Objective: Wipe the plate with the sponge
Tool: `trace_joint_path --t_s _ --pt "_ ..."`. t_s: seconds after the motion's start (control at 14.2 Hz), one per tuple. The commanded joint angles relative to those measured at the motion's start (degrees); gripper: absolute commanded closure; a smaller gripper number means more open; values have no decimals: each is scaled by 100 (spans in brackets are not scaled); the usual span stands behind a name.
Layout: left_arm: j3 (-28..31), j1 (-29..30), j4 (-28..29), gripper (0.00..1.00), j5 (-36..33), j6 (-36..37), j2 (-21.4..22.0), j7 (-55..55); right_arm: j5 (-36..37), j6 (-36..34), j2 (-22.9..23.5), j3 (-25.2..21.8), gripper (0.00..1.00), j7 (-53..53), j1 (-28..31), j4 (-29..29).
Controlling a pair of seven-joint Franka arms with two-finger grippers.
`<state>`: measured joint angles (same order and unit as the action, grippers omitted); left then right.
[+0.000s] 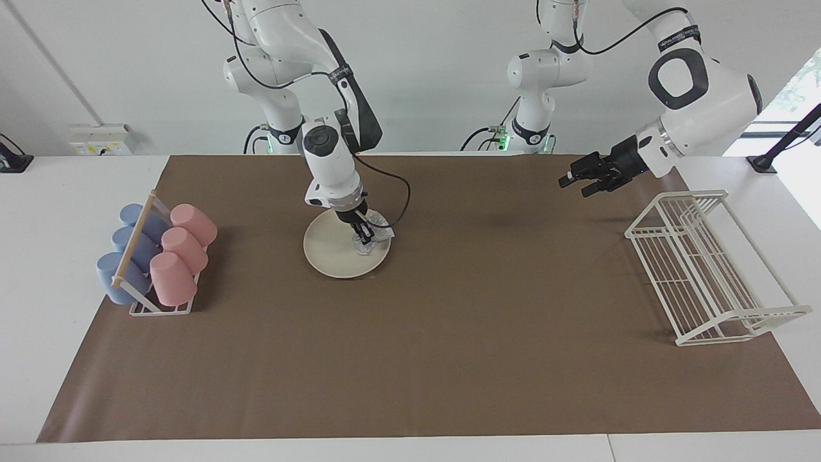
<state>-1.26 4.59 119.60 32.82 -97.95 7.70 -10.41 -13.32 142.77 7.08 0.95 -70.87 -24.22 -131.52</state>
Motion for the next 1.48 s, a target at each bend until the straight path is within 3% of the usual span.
trace_joint_path --t_s 0.0,0.42,0.92,1.41 --pt "-68 -90 2 0 -249 -101 38 110 -118 155 -31 28 100 871 478 -268" --pt "-68 -81 11 0 -249 -207 38 110 -118 155 -5 28 100 1524 805 -242" --pt "-68 -81 11 0 -249 -224 38 110 -118 172 -58 37 100 -155 -189 -260" --pt "-68 -90 11 0 -249 -224 38 242 -118 155 -31 20 100 1019 311 -260"
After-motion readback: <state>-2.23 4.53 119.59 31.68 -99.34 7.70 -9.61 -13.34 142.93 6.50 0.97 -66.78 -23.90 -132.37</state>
